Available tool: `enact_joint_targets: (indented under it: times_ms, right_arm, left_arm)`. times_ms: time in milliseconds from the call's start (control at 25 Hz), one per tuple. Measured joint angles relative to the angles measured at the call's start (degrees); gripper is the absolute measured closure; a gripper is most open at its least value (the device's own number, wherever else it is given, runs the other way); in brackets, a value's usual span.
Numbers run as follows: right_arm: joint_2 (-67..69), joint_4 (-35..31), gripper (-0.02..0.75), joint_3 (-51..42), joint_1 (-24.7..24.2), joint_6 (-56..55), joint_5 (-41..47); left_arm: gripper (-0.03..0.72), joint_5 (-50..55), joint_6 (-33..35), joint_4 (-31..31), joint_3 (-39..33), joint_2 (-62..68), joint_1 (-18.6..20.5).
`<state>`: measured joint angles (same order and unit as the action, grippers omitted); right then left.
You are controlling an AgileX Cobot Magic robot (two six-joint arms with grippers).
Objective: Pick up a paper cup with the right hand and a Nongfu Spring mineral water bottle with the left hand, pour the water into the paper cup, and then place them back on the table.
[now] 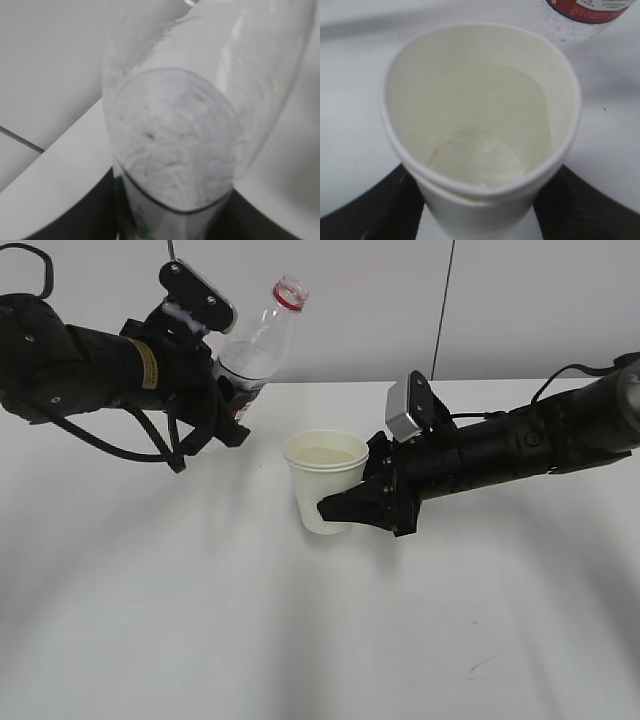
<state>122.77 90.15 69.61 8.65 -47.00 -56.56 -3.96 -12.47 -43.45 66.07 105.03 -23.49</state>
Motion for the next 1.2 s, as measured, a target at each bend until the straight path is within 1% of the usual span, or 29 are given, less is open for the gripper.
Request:
enact_joint_targets:
  times_ms: [160, 320, 560, 680, 760, 880, 1000, 1200]
  right_arm:
    - [0.0, -0.23, 0.276, 0.0, 0.0, 0.1, 0.14]
    - [0.0, -0.85, 0.276, 0.0, 0.0, 1.09, 0.47]
    - [0.0, -6.25, 0.276, 0.0, 0.0, 3.67, 4.32]
    - [0.0, -9.01, 0.276, 0.0, 0.0, 5.33, 6.88]
    - [0.0, -11.59, 0.276, 0.0, 0.0, 6.57, 8.43]
    - [0.0, -17.13, 0.277, 0.0, 0.0, 9.49, 10.05]
    - [0.0, -23.73, 0.277, 0.0, 0.0, 13.18, 12.05]
    - [0.0, -32.48, 0.277, 0.0, 0.0, 19.55, 15.97]
  left_arm:
    - [0.405, -8.51, -0.08, 5.59, -3.12, 0.0, 1.91]
    - [0.405, -19.51, -0.07, 7.19, -8.82, 0.0, 4.17]
    - [0.405, -27.4, -0.07, 12.14, -13.63, 0.0, 5.66]
    - [0.405, -32.58, -0.07, 14.15, -16.6, 0.0, 5.73]
    - [0.405, -35.78, -0.07, 14.4, -18.17, 0.0, 5.73]
    - [0.405, -37.76, -0.07, 14.82, -19.72, 0.0, 5.73]
    - [0.405, -38.46, -0.07, 16.51, -20.75, 0.0, 5.73]
    - [0.405, -44.46, -0.07, 18.61, -21.68, 3.0, 5.73]
